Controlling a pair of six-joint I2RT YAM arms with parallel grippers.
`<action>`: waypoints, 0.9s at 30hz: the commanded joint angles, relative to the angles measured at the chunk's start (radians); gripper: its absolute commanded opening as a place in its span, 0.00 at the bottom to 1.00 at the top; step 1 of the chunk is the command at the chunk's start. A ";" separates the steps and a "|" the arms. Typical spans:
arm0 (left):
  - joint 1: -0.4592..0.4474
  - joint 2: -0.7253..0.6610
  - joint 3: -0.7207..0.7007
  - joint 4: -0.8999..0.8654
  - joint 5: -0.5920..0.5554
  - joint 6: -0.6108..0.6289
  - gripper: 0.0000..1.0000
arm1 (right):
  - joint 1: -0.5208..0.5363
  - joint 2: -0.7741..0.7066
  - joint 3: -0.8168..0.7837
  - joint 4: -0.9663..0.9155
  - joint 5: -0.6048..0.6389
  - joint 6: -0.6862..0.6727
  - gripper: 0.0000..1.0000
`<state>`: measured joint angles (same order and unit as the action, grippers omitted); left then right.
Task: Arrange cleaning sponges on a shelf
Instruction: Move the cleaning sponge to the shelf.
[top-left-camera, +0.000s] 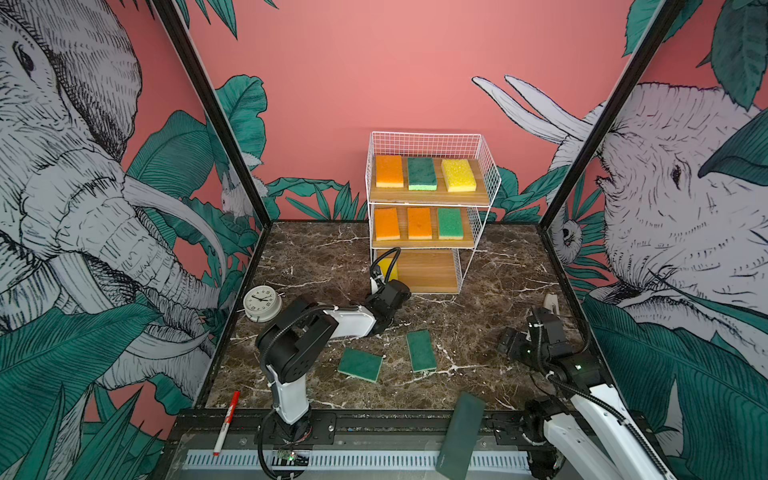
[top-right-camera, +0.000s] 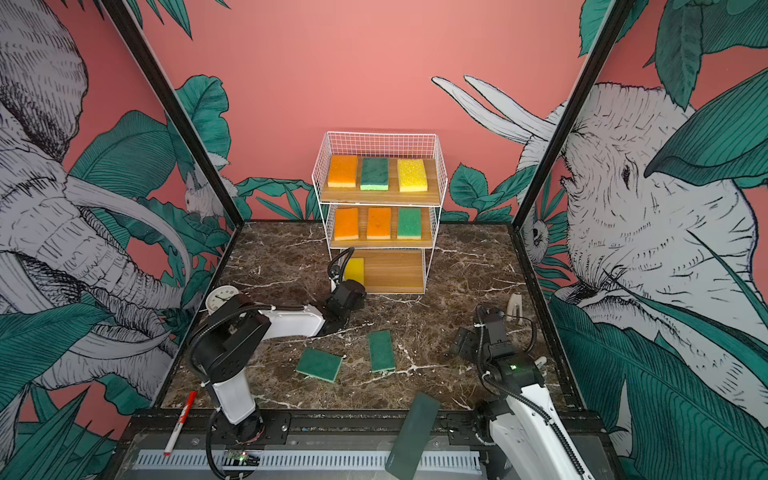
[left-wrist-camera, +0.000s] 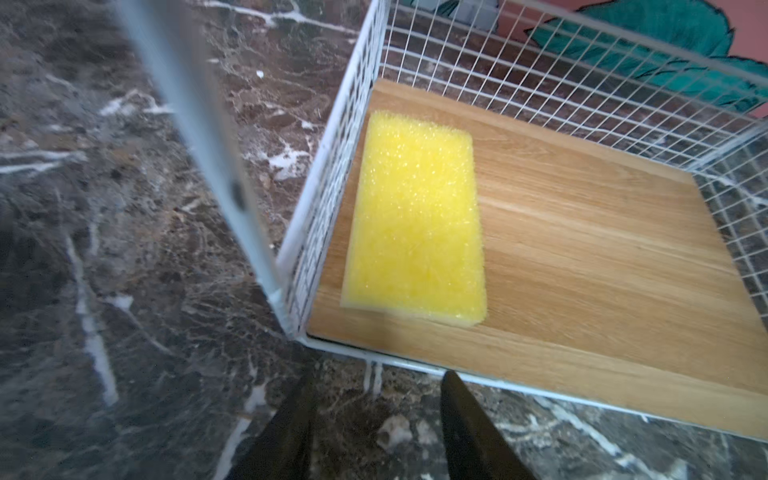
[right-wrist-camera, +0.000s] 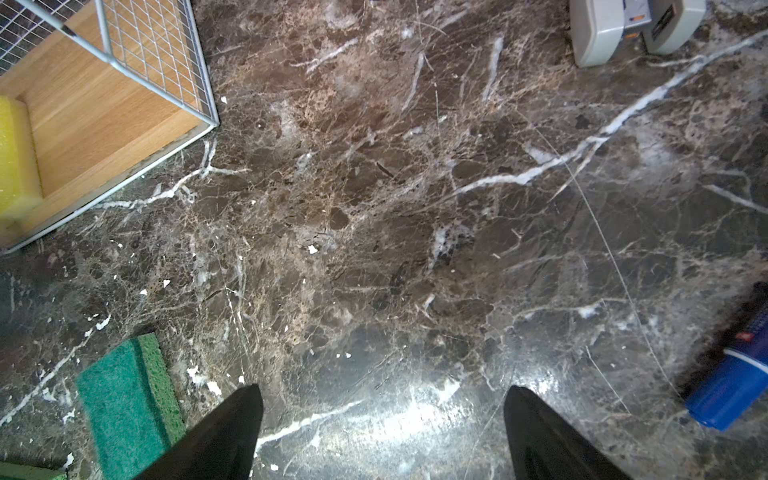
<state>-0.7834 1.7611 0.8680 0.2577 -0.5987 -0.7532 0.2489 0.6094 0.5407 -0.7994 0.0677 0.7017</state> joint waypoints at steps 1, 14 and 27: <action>0.004 -0.139 -0.033 0.037 -0.016 0.082 0.50 | 0.005 -0.014 0.014 -0.022 0.009 -0.011 0.93; 0.004 -0.578 -0.185 -0.196 0.002 0.194 0.52 | 0.005 -0.029 0.039 -0.057 0.004 -0.005 0.92; 0.017 -0.929 -0.186 -0.711 -0.065 0.225 0.63 | 0.102 -0.011 0.009 0.002 -0.083 0.106 0.89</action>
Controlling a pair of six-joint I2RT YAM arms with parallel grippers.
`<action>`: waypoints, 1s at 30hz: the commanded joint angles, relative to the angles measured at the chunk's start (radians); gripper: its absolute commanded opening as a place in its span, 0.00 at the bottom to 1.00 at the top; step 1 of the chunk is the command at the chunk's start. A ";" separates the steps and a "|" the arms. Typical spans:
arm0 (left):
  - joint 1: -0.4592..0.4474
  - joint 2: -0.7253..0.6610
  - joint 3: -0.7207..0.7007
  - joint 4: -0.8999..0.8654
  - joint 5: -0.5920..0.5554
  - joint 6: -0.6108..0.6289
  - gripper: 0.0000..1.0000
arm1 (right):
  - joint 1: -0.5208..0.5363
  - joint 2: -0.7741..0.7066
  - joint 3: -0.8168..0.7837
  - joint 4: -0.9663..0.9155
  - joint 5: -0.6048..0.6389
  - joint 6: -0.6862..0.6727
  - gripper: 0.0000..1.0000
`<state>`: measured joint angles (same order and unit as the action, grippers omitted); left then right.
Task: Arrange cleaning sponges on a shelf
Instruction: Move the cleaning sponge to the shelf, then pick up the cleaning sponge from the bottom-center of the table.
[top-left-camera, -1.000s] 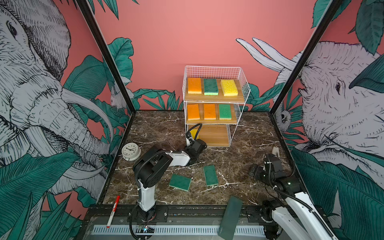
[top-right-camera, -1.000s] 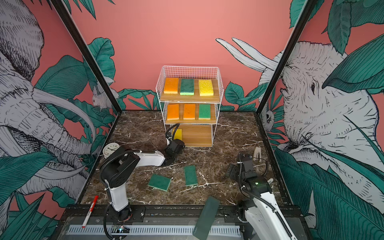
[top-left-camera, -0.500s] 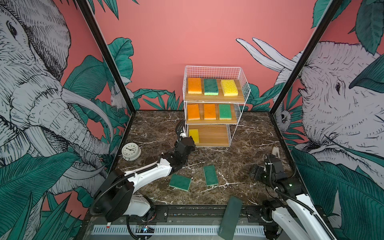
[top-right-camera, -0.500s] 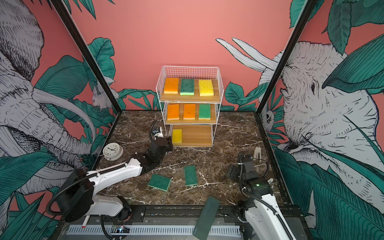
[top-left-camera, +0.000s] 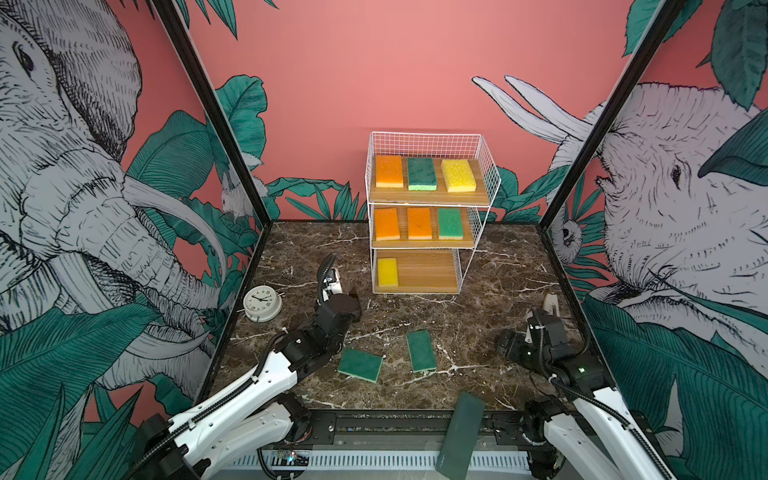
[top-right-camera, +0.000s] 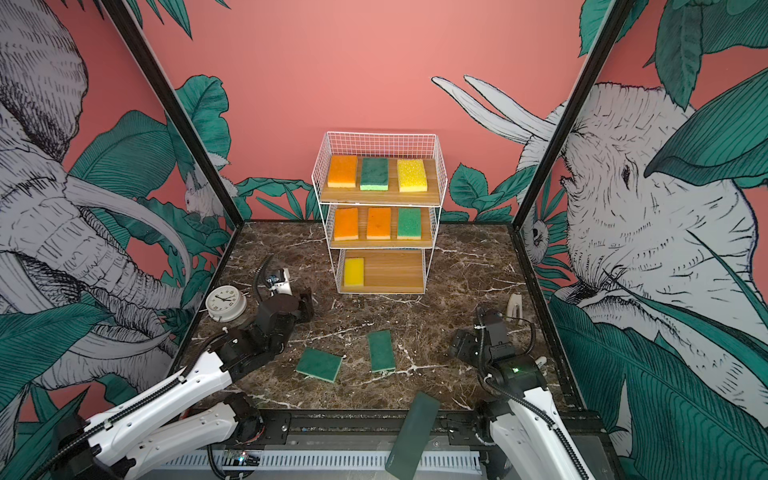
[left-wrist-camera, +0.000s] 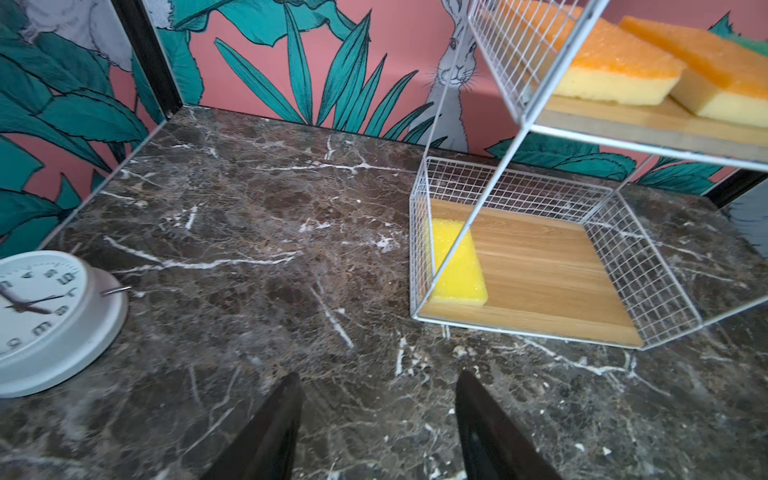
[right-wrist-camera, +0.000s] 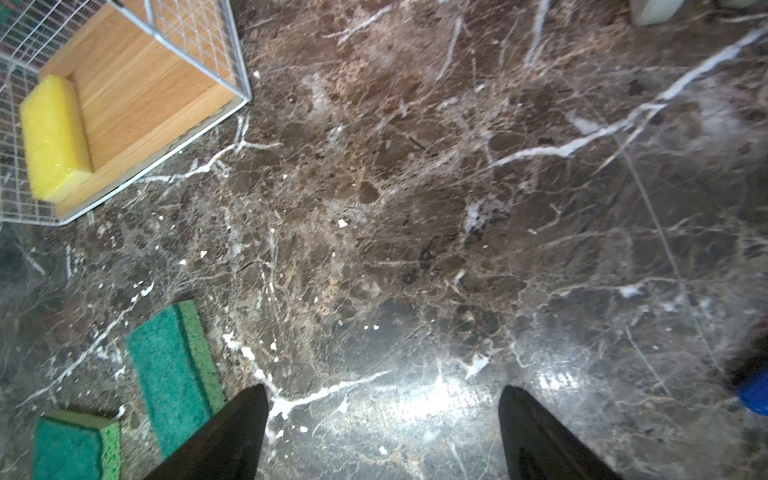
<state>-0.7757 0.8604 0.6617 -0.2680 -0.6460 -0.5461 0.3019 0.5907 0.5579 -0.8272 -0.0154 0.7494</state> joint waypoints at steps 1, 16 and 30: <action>0.010 -0.039 0.025 -0.208 -0.006 0.027 0.64 | 0.082 0.018 -0.005 0.031 0.023 0.072 0.90; 0.149 0.023 0.121 -0.356 0.297 0.010 0.68 | 0.580 0.494 0.181 0.151 0.247 0.209 0.88; 0.447 0.004 0.025 -0.243 0.715 -0.054 0.68 | 0.735 0.809 0.309 0.311 0.185 0.153 0.87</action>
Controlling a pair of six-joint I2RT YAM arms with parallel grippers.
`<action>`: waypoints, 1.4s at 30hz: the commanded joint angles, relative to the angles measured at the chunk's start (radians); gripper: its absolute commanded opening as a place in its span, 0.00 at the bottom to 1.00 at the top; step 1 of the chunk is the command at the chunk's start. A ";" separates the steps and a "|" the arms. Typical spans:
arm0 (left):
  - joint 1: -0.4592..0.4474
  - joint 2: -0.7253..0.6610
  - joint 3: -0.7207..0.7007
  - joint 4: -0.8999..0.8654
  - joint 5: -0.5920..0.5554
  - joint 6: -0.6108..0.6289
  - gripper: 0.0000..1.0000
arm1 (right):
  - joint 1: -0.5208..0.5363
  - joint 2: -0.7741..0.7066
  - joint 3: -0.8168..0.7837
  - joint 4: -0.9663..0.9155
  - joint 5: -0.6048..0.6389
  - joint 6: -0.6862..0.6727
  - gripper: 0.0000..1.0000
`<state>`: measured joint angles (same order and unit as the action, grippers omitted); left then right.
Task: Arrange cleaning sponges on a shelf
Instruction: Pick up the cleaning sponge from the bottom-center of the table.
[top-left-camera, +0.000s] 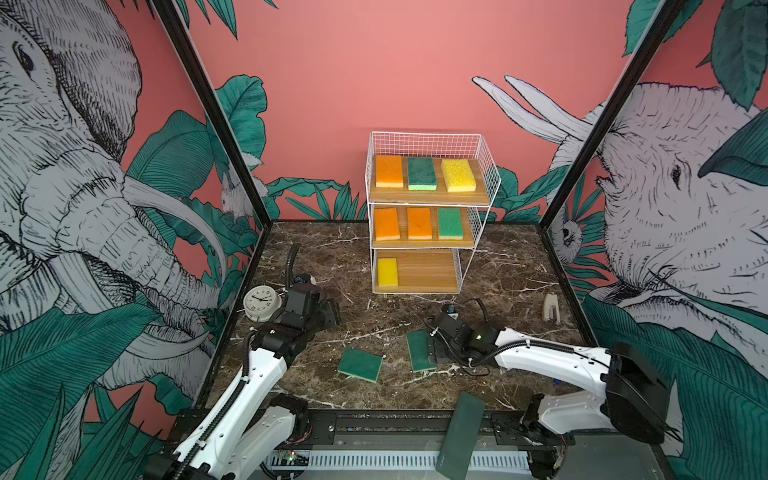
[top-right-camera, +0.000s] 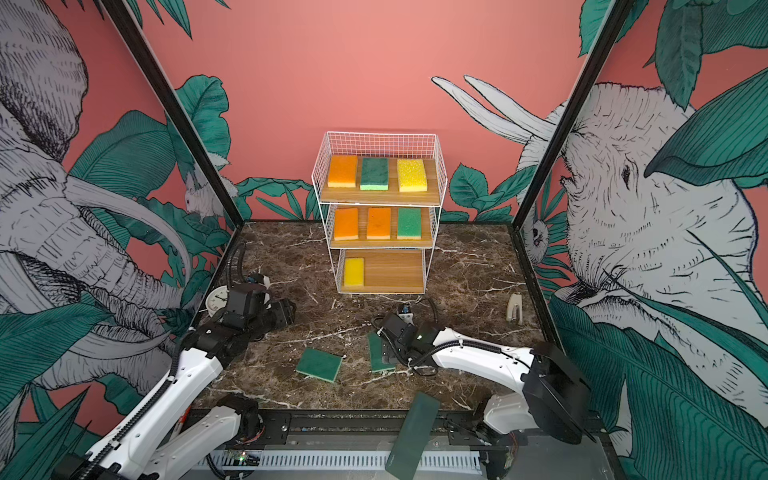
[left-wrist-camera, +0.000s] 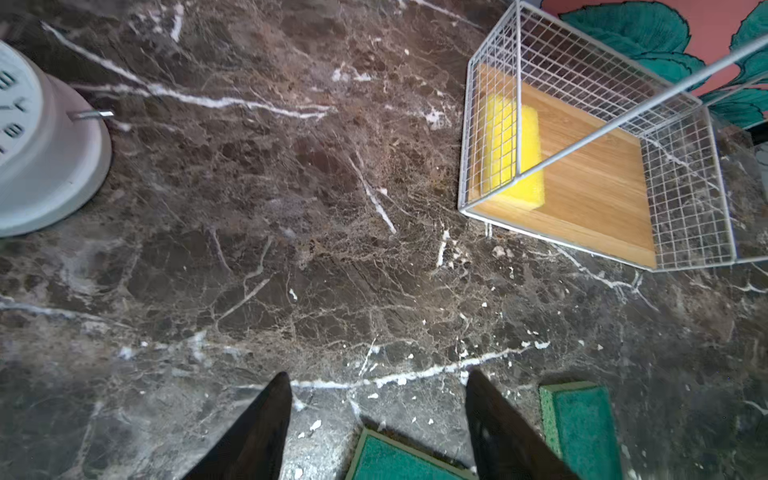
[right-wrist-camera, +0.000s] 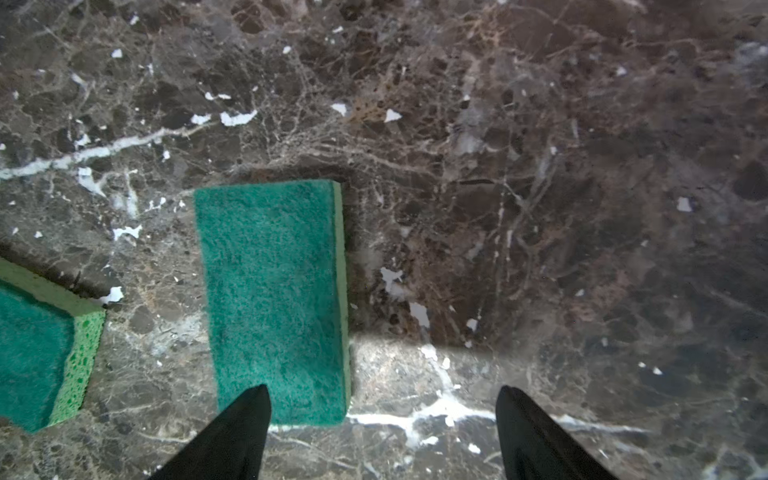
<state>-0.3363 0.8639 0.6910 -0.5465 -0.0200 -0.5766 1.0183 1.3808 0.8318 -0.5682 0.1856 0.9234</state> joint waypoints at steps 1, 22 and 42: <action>0.009 0.010 0.003 0.036 0.093 -0.025 0.68 | 0.024 0.037 0.043 0.060 -0.033 -0.034 0.87; 0.010 0.020 0.047 0.023 0.101 -0.036 0.71 | 0.059 0.195 0.148 -0.095 -0.097 -0.058 0.96; 0.010 -0.011 0.058 -0.006 0.090 -0.032 0.72 | 0.059 0.346 0.224 -0.115 -0.184 -0.097 0.90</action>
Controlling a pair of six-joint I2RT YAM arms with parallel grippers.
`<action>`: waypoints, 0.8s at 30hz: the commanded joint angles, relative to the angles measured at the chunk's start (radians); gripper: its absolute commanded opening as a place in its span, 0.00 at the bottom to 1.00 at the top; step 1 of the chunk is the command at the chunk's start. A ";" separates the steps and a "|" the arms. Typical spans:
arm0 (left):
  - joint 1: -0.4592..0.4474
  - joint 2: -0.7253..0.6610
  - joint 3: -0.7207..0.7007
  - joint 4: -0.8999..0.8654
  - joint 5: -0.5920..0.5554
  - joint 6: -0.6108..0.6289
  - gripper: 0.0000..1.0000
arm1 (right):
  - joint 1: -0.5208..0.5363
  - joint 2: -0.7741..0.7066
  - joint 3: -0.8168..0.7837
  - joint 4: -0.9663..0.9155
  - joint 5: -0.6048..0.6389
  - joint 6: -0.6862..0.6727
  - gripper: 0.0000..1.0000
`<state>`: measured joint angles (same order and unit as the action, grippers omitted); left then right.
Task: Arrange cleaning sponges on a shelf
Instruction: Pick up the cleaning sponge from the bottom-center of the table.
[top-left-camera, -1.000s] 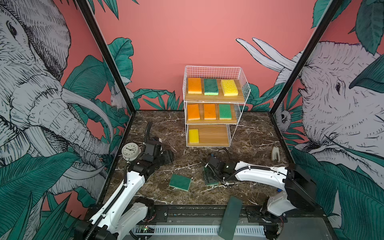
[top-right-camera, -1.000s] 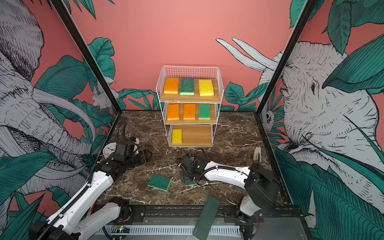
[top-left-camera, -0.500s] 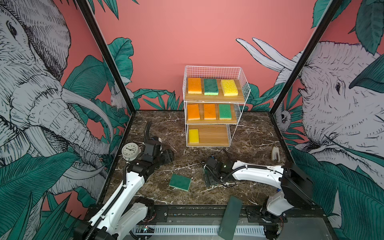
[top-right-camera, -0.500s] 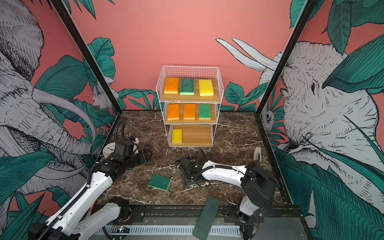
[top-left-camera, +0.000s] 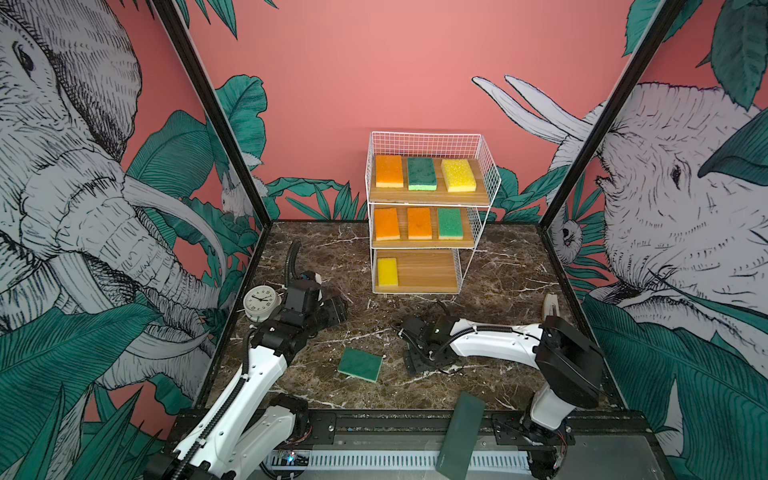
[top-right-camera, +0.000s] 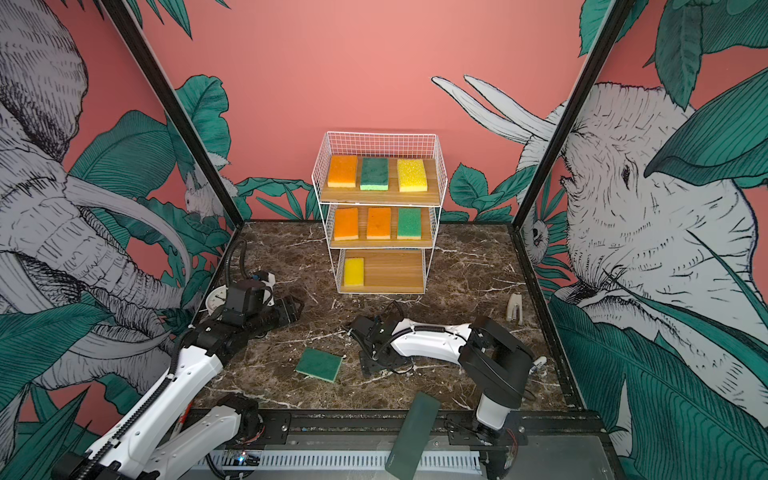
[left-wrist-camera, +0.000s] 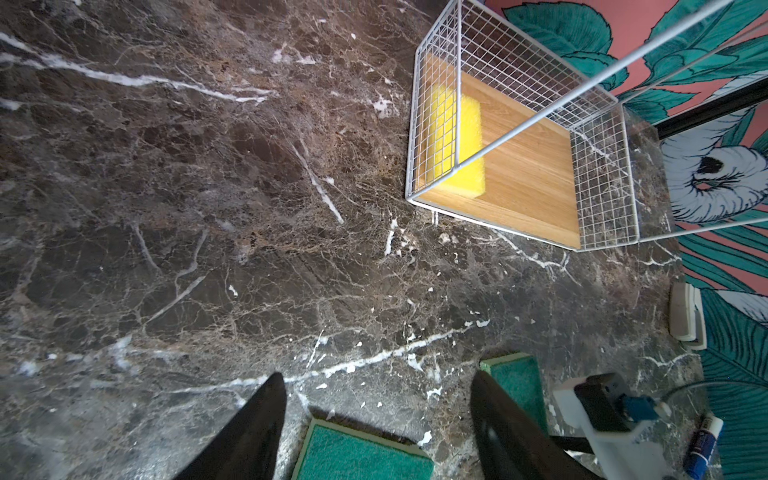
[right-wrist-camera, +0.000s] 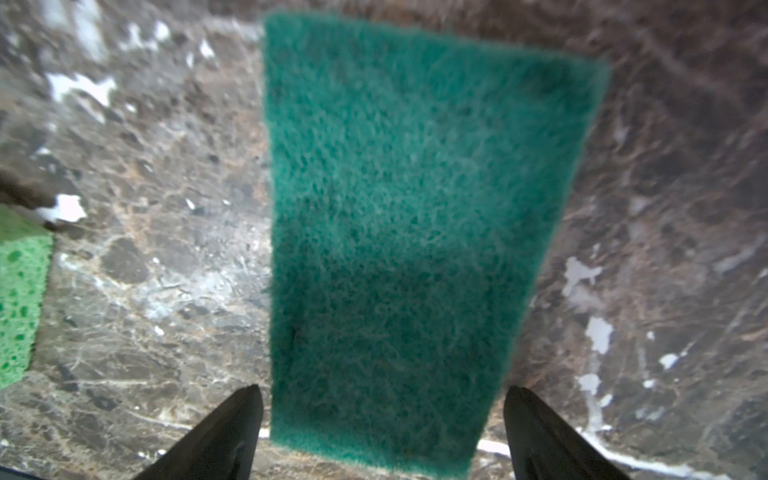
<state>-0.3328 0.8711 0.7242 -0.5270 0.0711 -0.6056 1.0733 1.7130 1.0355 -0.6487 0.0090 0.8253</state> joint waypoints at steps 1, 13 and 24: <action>0.006 -0.019 0.024 -0.027 0.000 -0.003 0.72 | 0.004 0.014 0.020 -0.035 -0.007 0.003 0.88; 0.008 -0.042 0.025 -0.039 -0.005 -0.006 0.72 | 0.004 0.037 0.017 -0.051 -0.028 0.019 0.56; 0.007 -0.049 0.010 -0.050 0.009 -0.005 0.72 | 0.004 -0.034 -0.001 -0.068 0.032 0.035 0.60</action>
<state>-0.3302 0.8391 0.7250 -0.5568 0.0715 -0.6060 1.0733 1.7252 1.0389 -0.6739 -0.0040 0.8387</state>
